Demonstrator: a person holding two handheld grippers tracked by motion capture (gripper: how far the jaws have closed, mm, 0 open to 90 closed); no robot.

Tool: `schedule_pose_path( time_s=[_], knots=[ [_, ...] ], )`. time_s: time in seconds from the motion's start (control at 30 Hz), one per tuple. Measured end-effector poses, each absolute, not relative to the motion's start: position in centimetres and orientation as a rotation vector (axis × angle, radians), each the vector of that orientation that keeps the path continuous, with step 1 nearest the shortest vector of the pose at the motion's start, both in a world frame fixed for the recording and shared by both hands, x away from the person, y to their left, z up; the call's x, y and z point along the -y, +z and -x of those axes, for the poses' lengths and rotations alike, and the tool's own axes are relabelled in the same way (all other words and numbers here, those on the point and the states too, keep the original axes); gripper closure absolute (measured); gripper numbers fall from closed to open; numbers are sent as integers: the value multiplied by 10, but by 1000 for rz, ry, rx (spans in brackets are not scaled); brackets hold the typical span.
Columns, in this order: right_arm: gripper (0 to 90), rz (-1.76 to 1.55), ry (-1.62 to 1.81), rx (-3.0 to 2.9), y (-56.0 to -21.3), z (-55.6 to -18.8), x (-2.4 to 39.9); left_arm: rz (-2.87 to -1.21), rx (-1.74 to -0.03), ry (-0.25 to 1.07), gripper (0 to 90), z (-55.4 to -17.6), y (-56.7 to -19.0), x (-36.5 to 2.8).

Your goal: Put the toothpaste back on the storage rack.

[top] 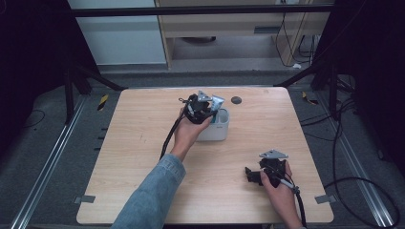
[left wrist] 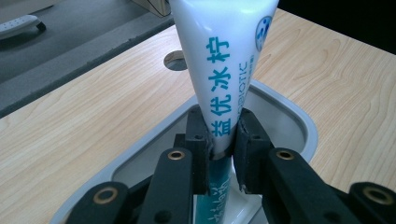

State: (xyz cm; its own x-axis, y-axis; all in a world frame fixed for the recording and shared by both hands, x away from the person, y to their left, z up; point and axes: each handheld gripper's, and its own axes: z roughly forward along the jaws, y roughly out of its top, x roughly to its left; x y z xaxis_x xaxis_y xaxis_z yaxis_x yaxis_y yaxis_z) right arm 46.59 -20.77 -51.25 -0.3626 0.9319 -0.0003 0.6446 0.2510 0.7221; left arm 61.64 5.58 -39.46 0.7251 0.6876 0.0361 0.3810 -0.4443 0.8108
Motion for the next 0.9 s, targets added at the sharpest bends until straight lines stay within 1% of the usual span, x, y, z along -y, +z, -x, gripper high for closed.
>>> schedule_pose_path(
  time_s=[0.9],
  knots=[
    [3,-1434,897,-2097,-513,-466,208,-2067,-857,432,761,-620,-393,-59]
  ],
)
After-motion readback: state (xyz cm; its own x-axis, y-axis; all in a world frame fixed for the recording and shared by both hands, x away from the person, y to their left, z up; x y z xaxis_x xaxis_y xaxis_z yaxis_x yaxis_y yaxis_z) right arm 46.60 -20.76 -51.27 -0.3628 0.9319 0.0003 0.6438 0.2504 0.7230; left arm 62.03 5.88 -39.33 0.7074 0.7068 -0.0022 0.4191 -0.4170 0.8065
